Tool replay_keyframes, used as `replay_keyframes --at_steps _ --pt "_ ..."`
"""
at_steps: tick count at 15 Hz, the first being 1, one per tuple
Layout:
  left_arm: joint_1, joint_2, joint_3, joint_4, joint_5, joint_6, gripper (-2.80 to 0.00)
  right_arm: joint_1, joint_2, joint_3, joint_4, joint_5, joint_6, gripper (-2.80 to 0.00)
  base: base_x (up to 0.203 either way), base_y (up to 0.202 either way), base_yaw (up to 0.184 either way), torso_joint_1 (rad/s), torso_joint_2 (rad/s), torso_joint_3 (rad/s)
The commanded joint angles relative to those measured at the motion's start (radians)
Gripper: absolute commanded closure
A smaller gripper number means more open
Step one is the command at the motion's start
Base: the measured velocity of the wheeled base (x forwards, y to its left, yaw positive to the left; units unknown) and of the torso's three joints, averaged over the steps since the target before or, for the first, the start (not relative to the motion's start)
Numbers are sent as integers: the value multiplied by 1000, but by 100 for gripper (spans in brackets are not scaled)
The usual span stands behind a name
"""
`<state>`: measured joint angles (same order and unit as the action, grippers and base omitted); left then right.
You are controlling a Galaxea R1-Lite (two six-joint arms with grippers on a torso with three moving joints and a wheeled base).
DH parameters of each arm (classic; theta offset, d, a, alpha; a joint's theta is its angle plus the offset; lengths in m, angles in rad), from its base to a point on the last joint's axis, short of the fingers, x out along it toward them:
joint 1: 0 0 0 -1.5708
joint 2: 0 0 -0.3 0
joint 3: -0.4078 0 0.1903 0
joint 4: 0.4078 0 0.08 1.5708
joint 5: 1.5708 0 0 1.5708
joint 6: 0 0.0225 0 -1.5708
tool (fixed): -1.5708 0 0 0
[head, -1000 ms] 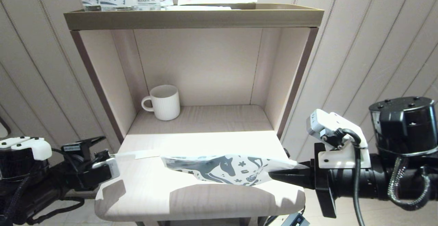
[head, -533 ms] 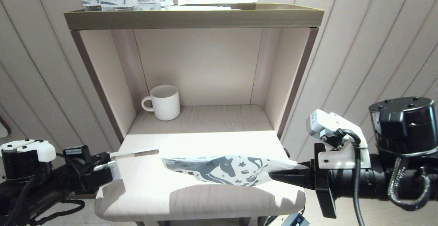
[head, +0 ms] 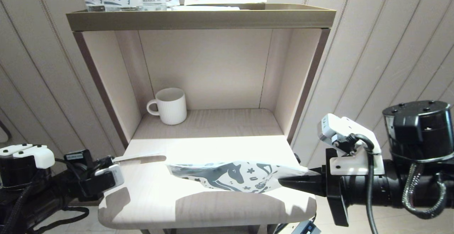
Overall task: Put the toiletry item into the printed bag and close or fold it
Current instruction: Pick up the comb, then place the comb into the storage bag
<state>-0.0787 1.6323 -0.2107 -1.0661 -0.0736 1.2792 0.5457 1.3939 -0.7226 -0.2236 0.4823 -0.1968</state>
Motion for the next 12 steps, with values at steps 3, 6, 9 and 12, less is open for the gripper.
replay_keyframes --at_steps 3,6,9,12 --pt "-7 -233 -161 374 -7 -74 0 1 -38 17 -3 -37 -12 0 0 0 0 0 0 0" --pt "-22 -345 -451 891 -49 -149 0 12 -45 24 3 -125 -47 0 0 0 0 0 0 0" --pt "-27 -377 -605 1080 -104 -188 0 9 -15 37 24 -169 -149 0 0 0 0 0 0 0" --pt "-73 -380 -628 1088 -102 -176 0 18 68 -16 31 -212 -172 0 0 0 0 0 0 0"
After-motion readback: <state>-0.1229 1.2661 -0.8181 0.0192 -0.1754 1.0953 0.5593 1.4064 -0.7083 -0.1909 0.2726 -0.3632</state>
